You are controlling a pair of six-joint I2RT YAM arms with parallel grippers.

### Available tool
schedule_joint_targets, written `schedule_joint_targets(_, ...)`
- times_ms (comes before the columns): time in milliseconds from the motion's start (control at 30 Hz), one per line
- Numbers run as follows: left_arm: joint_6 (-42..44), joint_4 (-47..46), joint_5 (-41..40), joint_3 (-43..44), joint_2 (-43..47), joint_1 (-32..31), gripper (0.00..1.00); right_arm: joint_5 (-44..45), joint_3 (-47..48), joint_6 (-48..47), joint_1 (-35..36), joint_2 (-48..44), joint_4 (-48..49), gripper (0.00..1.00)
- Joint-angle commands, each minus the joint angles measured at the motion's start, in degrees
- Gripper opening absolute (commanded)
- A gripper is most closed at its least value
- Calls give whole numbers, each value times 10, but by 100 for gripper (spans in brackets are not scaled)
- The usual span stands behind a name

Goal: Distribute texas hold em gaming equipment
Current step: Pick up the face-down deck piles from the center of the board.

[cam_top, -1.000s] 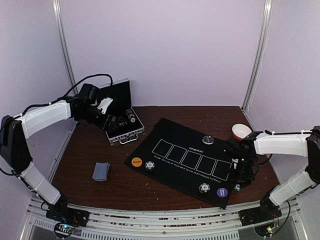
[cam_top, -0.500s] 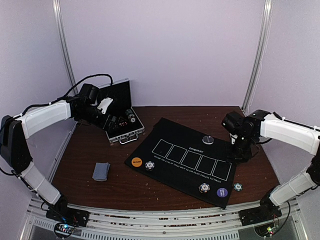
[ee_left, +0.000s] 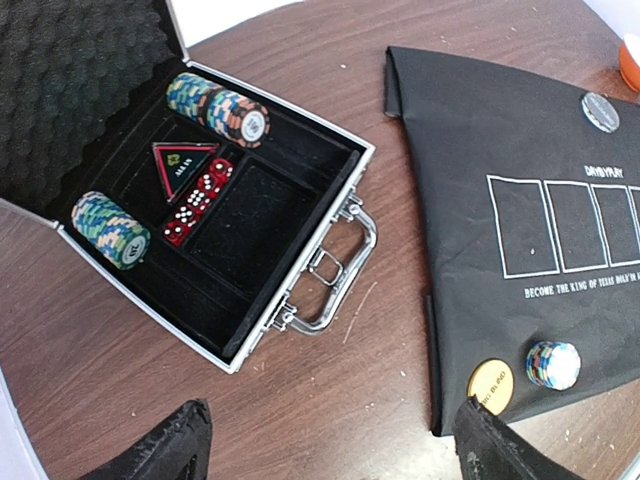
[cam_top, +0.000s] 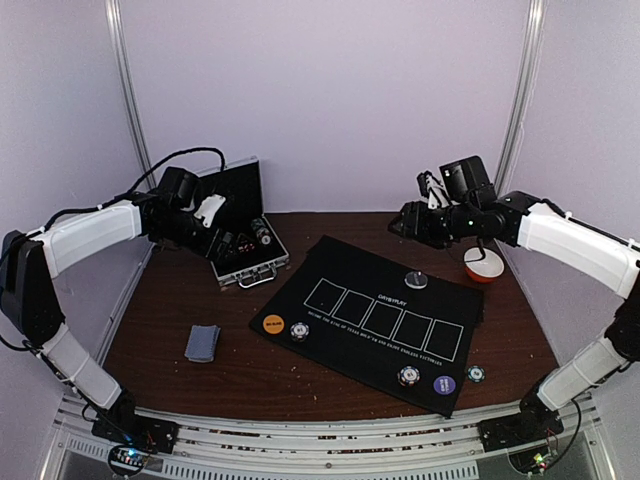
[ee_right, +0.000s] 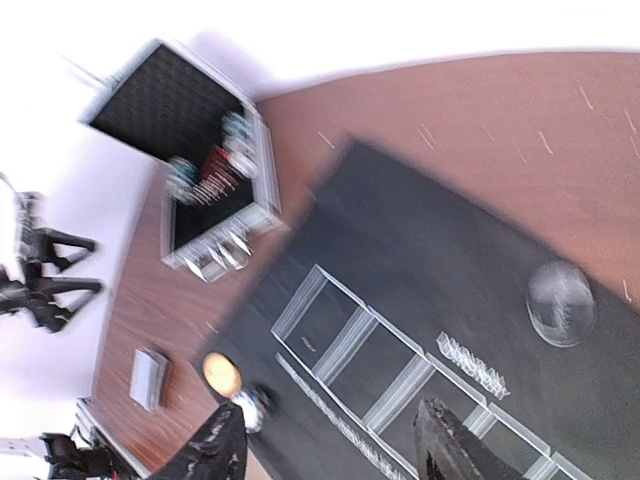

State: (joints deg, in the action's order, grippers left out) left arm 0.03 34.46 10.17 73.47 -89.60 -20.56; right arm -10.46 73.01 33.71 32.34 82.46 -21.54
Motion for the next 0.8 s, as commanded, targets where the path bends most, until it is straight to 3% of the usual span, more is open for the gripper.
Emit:
schedule_joint_targets(0, -35, -29, -21, -22, 38, 6, 87, -28, -2, -19, 2, -7, 146, 75)
schedule_joint_targets(67, -74, -31, -34, -50, 65, 5, 87, -14, 5, -37, 10, -1, 129, 99)
schedule_joint_targets(100, -106, -31, -48, -68, 81, 4, 91, -2, 10, -49, 16, 1, 115, 100)
schedule_joint_targets(167, -150, -29, -80, -116, 123, -5, 98, 23, 18, -75, 31, 9, 88, 100)
schedule_joint_targets(367, -275, 31, -240, -243, 225, -104, 98, 42, 39, -118, 75, 51, 45, 100)
schedule_joint_targets(767, -382, 66, -272, -327, 212, -179, 98, 47, 59, -157, 111, 102, 13, 100)
